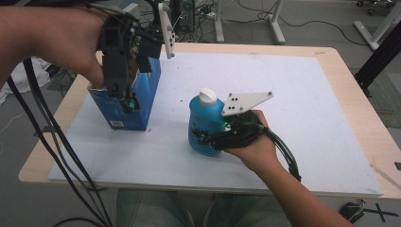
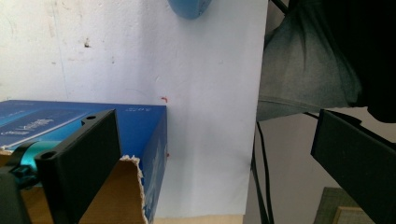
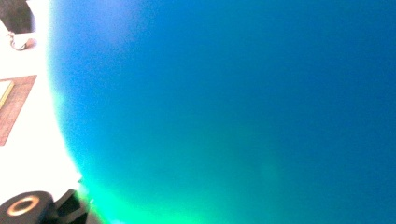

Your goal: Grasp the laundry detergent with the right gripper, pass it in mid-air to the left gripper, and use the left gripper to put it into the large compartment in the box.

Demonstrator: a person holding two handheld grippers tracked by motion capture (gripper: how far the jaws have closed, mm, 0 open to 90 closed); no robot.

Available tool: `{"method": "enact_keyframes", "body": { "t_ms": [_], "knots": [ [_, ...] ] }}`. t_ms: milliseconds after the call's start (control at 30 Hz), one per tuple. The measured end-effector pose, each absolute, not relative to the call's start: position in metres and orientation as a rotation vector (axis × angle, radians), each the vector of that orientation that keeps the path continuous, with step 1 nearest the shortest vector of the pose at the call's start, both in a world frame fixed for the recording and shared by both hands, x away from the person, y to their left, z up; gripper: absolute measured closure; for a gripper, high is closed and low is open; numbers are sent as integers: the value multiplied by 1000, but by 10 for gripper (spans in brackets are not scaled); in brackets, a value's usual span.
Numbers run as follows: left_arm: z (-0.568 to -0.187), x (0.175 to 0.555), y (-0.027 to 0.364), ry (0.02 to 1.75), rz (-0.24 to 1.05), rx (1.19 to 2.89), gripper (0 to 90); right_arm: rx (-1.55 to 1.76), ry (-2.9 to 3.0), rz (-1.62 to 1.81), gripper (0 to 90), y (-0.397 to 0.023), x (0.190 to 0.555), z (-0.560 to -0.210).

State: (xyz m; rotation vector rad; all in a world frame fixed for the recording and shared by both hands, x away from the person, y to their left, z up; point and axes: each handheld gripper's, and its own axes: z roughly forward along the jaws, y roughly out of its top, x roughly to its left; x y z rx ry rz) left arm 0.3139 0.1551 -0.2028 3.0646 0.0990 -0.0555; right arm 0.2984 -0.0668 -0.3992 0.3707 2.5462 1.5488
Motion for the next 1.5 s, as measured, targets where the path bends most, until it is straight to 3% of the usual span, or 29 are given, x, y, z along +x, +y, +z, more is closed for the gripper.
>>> {"method": "enact_keyframes", "body": {
  "t_ms": [600,1500],
  "knots": [
    [-204,316,118,34,-80,3080,17,114,2656,1536,467,-71,300,-353],
    [-216,311,77,-49,-98,3112,17,-56,2748,1601,467,-43,302,-341]
  ]
}}
